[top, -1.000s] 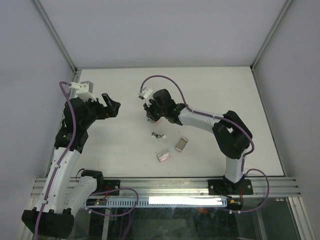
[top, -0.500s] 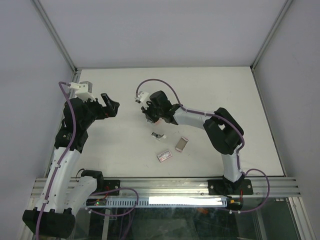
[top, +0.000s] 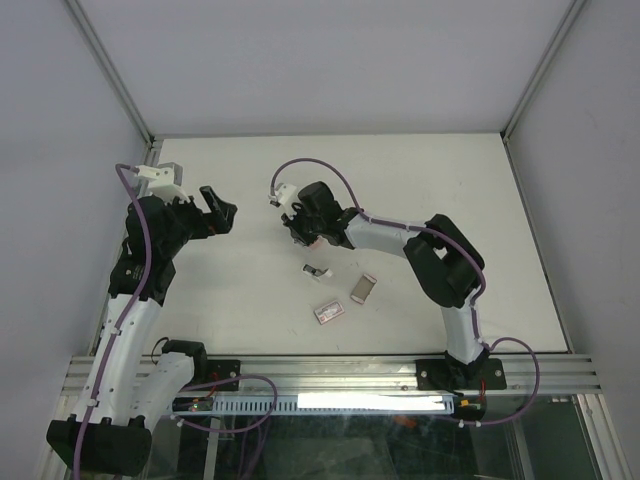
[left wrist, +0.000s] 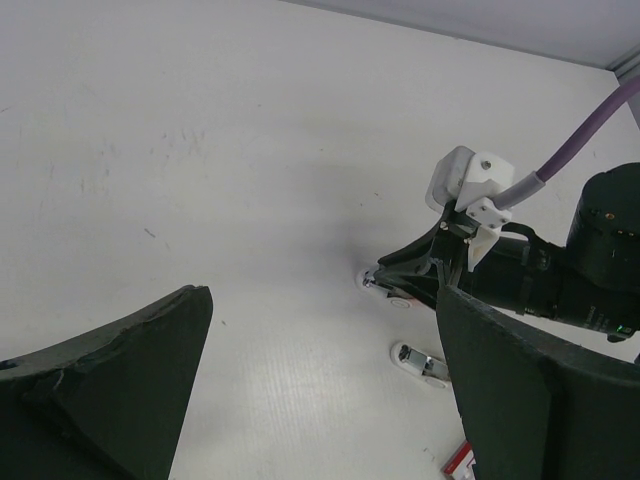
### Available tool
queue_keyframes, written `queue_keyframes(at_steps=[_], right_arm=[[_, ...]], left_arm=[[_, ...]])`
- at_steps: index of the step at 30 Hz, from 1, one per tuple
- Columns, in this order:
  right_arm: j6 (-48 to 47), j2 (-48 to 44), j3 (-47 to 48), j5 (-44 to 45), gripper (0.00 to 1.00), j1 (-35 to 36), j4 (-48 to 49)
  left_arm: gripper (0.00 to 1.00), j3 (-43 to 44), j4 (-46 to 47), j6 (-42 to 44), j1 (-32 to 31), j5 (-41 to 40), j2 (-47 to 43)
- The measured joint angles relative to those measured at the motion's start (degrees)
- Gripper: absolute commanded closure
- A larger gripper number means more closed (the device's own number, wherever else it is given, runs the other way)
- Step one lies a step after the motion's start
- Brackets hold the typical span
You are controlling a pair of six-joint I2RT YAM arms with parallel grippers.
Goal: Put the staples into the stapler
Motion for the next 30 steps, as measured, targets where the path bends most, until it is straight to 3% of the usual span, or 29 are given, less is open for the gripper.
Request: queue_keyframes(at_steps=[30], right_arm=[[0.04, -1.57, -0.42, -0.9, 0.98, -0.52, -1.53]], left_arm=[[0.01, -0.04, 0.0, 0.0, 0.15, 0.04, 0.0]])
